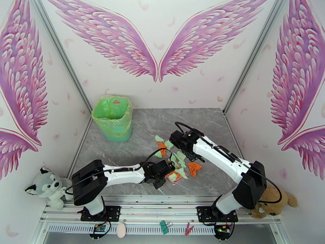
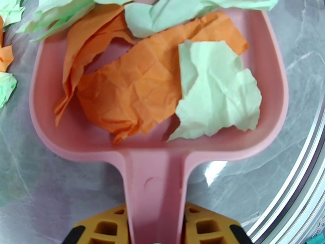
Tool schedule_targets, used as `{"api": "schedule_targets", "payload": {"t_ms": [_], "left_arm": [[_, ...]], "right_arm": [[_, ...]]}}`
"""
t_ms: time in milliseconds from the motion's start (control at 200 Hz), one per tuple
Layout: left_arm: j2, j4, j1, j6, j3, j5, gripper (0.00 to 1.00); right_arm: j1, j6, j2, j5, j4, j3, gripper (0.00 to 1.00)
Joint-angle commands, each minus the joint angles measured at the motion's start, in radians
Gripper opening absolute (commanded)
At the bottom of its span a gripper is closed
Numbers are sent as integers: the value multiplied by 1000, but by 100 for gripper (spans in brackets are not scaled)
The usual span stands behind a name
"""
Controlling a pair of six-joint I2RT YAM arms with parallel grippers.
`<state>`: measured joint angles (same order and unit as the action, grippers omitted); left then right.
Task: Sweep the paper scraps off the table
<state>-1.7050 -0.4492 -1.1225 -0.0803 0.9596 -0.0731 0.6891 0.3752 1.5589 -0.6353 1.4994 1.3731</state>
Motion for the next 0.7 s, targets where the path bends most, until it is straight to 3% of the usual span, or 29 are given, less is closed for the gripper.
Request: {"api": "schedule_targets", "payload": {"t_ms": [0, 695], "left_arm": [[1, -50, -16, 27, -13, 28, 0], [-126, -3, -42, 15, 84, 44, 0]], "right_arm": [[-3, 57, 13, 38, -5, -34, 0], [142, 89, -29, 293, -134, -132, 0]]}}
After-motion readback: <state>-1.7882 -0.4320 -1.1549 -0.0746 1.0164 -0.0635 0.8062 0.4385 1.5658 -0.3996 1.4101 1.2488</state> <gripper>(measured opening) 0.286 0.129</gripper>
